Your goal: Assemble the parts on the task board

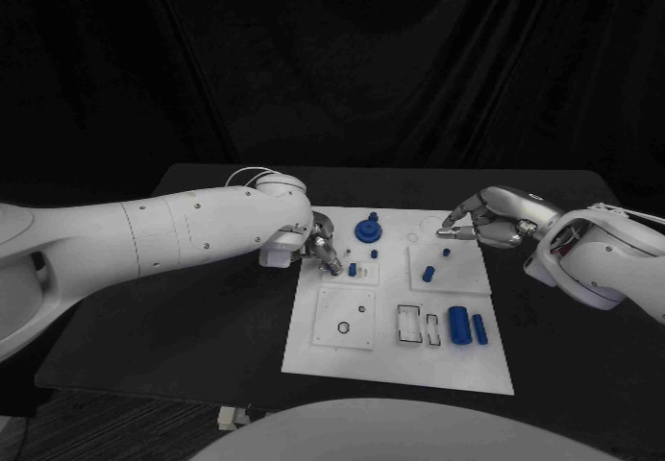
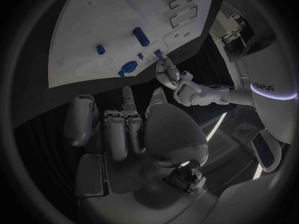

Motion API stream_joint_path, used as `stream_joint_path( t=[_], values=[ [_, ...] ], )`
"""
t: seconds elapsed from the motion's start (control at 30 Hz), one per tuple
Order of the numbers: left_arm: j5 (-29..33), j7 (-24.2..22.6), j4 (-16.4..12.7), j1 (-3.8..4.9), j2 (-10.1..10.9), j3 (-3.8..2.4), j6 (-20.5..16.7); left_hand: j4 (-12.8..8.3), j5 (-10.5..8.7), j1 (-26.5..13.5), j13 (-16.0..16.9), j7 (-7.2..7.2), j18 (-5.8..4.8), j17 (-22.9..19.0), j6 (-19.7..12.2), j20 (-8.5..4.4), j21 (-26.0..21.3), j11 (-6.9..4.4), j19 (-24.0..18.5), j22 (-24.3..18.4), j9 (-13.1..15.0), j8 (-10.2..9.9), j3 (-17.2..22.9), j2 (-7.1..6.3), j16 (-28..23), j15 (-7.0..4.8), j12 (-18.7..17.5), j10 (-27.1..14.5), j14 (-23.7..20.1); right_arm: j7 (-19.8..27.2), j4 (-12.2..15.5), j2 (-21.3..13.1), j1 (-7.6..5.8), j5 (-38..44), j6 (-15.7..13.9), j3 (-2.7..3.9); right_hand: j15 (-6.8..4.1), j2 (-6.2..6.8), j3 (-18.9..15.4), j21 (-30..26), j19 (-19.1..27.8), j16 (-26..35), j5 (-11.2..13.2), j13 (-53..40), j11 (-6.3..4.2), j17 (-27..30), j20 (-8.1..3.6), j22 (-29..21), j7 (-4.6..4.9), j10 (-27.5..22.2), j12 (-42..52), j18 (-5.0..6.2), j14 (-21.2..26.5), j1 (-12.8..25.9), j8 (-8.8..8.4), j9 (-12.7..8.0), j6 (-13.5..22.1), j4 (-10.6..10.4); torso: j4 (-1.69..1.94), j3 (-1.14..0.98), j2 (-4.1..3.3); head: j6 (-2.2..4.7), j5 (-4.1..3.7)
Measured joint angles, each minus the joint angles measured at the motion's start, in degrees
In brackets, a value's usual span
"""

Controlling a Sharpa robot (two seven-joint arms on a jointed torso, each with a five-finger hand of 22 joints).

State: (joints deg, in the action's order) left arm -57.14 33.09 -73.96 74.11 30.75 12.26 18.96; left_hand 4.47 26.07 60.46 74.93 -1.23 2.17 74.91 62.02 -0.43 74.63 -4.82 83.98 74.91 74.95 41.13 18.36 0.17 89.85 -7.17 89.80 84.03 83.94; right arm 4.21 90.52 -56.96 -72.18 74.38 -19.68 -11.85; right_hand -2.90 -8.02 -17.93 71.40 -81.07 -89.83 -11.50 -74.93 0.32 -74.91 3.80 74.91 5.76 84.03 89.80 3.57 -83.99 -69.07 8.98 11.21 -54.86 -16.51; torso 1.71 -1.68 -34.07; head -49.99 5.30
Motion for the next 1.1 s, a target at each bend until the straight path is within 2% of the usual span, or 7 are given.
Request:
stream_joint_path(
  t=[0.1, 0.2, 0.33, 0.57, 0.67, 0.8, 1.1],
  values=[
    [0.0, 0.0, 0.1, 0.0, 0.0, 0.0, 0.0, -0.4, -0.26, -0.2, 0.0, 0.01, 0.0, 0.0, 0.0, 0.0, 0.0, 0.0, 0.0, 0.0, 0.0, -0.2, 1.1, -0.39, 0.0, 0.0, 0.0, 0.0, 0.0, 0.0, 0.0, 0.0, 0.0, 0.0, 0.0, 0.0, 0.0, 0.0, -0.2, -0.3, 0.0, 0.0, 0.0, 0.0, 0.0, 0.0, 0.0, 0.0, 0.0, 0.0, 0.0, 0.01, 0.0, 0.0, 0.0, 0.0, 0.0, -0.2, 0.0, -0.01, 0.0, 0.0, 0.0],
    [0.0, 0.0, 0.1, 0.0, -0.1, 0.0, 0.0, -0.5, -1.61, -0.5, 0.0, 0.22, 0.0, 0.0, -0.6, 0.0, -0.3, 0.0, 0.0, 0.0, 0.0, -1.7, 1.8, -0.69, 0.0, 0.0, 0.0, 0.0, 0.0, 0.0, 0.0, 0.0, 0.0, 0.0, 0.0, 0.0, 0.0, 0.0, -0.2, -0.3, 0.0, 0.0, 0.0, 0.0, 0.0, 0.0, 0.0, 0.0, 0.0, 0.0, 0.0, 0.0, 0.0, 0.0, 0.0, 0.0, 0.0, -0.2, 0.0, 0.0, 0.0, 0.0, 0.04],
    [0.0, 0.0, 0.1, 0.0, -0.2, 0.01, 0.0, -0.5, -1.84, -0.5, 0.0, 0.12, 0.0, 0.0, -0.9, 0.0, -0.6, 0.01, 0.0, 0.0, 0.0, -2.7, 1.9, -0.69, 0.0, 0.0, 0.0, 0.0, 0.0, 0.0, 0.0, 0.0, 0.0, 0.0, 0.0, 0.0, 0.0, 0.0, -0.2, -0.3, 0.0, 0.0, 0.0, 0.0, 0.0, 0.0, 0.0, 0.0, 0.0, 0.0, 0.0, 0.0, 0.0, 0.0, 0.0, 0.0, 0.0, -0.2, 0.01, 0.0, 0.01, 0.0, 0.05],
    [0.0, 0.0, 0.2, 0.0, -0.3, 0.01, 0.0, -0.8, -2.62, -0.8, 0.0, 0.56, 0.0, 0.0, -2.9, 0.0, -0.9, 0.01, 0.0, 0.0, 0.0, -7.0, 3.4, -0.94, 0.0, 0.01, 0.0, 0.0, 0.0, 0.0, 0.0, 0.0, 0.0, 0.0, 0.1, 0.0, 0.0, 0.01, -0.2, -0.3, 0.0, 0.0, 0.0, 0.0, 0.0, 0.0, 0.0, 0.0, 0.0, 0.0, 0.0, 0.0, 0.0, 0.0, 0.0, 0.0, 0.0, -0.2, 0.01, 0.0, -0.01, 0.0, 0.04],
    [0.0, -0.1, 0.2, 0.0, -0.3, 0.0, 0.0, -0.6, -4.85, -1.4, 0.0, 0.41, 0.0, 0.0, -3.7, 0.01, -1.2, 0.01, 0.0, 0.0, 0.0, -9.4, 3.7, -1.51, 0.0, 0.01, 0.0, 0.0, 0.0, 0.0, 0.0, 0.0, 0.0, 0.0, 0.1, 0.0, 0.0, 0.01, -0.2, -0.3, 0.0, 0.0, 0.0, 0.0, 0.0, 0.0, 0.0, 0.0, 0.0, 0.0, 0.0, 0.0, 0.0, 0.0, 0.0, 0.0, 0.0, -0.2, 0.01, 0.0, -0.01, 0.0, 0.04],
    [0.0, -0.1, 0.2, 0.0, -0.3, -0.01, 0.0, -0.5, -6.41, -2.2, 0.0, 0.49, 0.0, 0.0, -4.8, 0.01, -1.7, 0.01, 0.0, 0.0, 0.0, -12.6, 3.9, -1.42, 0.0, 0.01, 0.0, 0.0, 0.0, 0.0, 0.0, 0.0, 0.0, 0.0, 0.1, 0.0, 0.0, 0.01, -0.2, -0.3, 0.0, 0.0, 0.0, 0.0, 0.0, 0.0, 0.0, 0.0, 0.0, 0.0, 0.0, 0.0, 0.0, 0.0, 0.0, 0.0, 0.0, -0.2, 0.01, 0.01, -0.02, 0.0, 0.01],
    [0.0, -0.1, 0.2, 0.0, -0.5, 0.0, 0.0, 0.1, -9.28, -3.2, 0.0, 0.64, 0.0, 0.0, -4.7, 0.01, -1.9, 0.02, 0.0, 0.0, -0.7, -14.1, 3.5, -1.35, 0.0, 0.01, 0.0, 0.0, 0.0, 0.0, 0.0, 0.0, 0.01, 0.0, 0.1, 0.0, 0.0, 0.01, -0.2, -0.3, 0.0, 0.0, 0.0, 0.0, 0.0, 0.0, 0.0, 0.0, 0.0, 0.0, 0.0, 0.0, 0.0, 0.0, 0.0, 0.0, 0.0, -0.2, 0.01, 0.01, -0.02, 0.0, 0.09]
  ],
)
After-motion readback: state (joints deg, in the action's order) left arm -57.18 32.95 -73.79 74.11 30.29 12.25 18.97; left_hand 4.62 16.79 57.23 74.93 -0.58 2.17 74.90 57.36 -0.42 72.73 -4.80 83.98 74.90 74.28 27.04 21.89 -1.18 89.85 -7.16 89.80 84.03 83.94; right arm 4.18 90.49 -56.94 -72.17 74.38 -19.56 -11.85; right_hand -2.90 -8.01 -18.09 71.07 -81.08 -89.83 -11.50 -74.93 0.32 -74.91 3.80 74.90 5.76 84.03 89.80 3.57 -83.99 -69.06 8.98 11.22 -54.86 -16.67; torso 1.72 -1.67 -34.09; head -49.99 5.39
